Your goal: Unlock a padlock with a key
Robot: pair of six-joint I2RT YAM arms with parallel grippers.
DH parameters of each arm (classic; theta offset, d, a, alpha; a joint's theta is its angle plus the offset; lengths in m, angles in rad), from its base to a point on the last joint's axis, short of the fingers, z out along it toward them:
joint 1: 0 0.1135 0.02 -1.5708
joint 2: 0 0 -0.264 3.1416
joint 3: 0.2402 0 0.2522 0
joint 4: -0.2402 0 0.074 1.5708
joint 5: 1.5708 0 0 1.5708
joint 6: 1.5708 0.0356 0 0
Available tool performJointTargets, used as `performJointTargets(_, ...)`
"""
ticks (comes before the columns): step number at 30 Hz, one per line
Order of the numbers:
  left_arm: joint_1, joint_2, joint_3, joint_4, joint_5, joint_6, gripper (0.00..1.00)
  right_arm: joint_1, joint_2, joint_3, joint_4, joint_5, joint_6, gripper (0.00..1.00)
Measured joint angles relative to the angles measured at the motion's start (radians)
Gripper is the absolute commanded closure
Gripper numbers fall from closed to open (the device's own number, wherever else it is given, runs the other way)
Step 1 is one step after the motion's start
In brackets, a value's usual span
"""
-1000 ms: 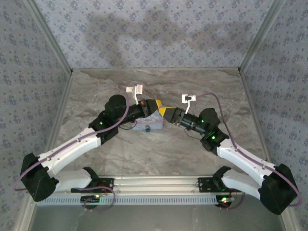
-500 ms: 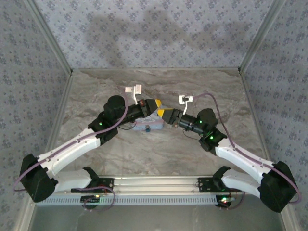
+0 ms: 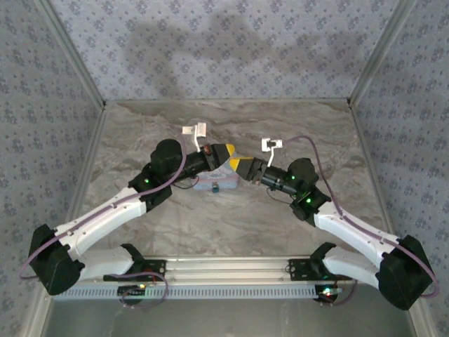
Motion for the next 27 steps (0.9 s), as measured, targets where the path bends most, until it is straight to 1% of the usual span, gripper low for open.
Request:
performJointTargets(6, 0.000, 0.000, -0.008, 0.007, 0.000, -0.007, 1.00, -0.003, 0.000, 0.000, 0.014, 0.000, 0.005, 0.73)
performJointTargets(8, 0.000, 0.000, -0.011, 0.010, 0.000, -0.007, 1.00, -0.003, 0.000, 0.000, 0.016, 0.000, 0.004, 0.79)
performJointTargets(12, 0.000, 0.000, -0.013, 0.015, 0.000, -0.010, 1.00, -0.003, 0.000, 0.001, 0.021, 0.000, 0.008, 0.89)
performJointTargets(13, 0.000, 0.000, -0.014, 0.016, 0.000, -0.010, 1.00, -0.003, 0.000, 0.002, 0.023, -0.001, 0.007, 0.90)
performJointTargets(15, 0.000, 0.000, -0.014, 0.020, -0.002, -0.010, 1.00, -0.005, 0.000, 0.003, 0.023, -0.002, 0.008, 0.96)
performJointTargets(17, 0.000, 0.000, -0.014, 0.023, -0.003, -0.010, 1.00, -0.006, 0.000, 0.004, 0.023, -0.002, 0.011, 1.00)
performJointTargets(22, 0.000, -0.001, -0.014, 0.022, -0.004, -0.010, 1.00, -0.006, 0.000, 0.006, 0.019, -0.004, 0.007, 1.00)
performJointTargets(23, 0.000, -0.001, -0.014, 0.021, -0.004, -0.010, 0.92, -0.006, 0.000, 0.006, 0.018, -0.004, 0.005, 1.00)
performJointTargets(24, 0.000, -0.001, -0.014, 0.021, -0.004, -0.008, 0.78, -0.007, 0.000, 0.006, 0.015, -0.004, 0.002, 1.00)
performJointTargets(25, 0.000, -0.001, -0.014, 0.020, -0.005, -0.002, 0.68, -0.009, 0.000, 0.008, 0.011, -0.004, -0.002, 1.00)
performJointTargets(26, 0.000, -0.003, -0.014, 0.018, -0.004, -0.003, 0.62, -0.009, -0.001, 0.012, 0.000, -0.004, -0.008, 1.00)
performJointTargets(27, 0.000, -0.006, -0.014, 0.011, -0.006, -0.002, 0.53, -0.011, -0.002, 0.015, -0.012, -0.003, -0.015, 1.00)
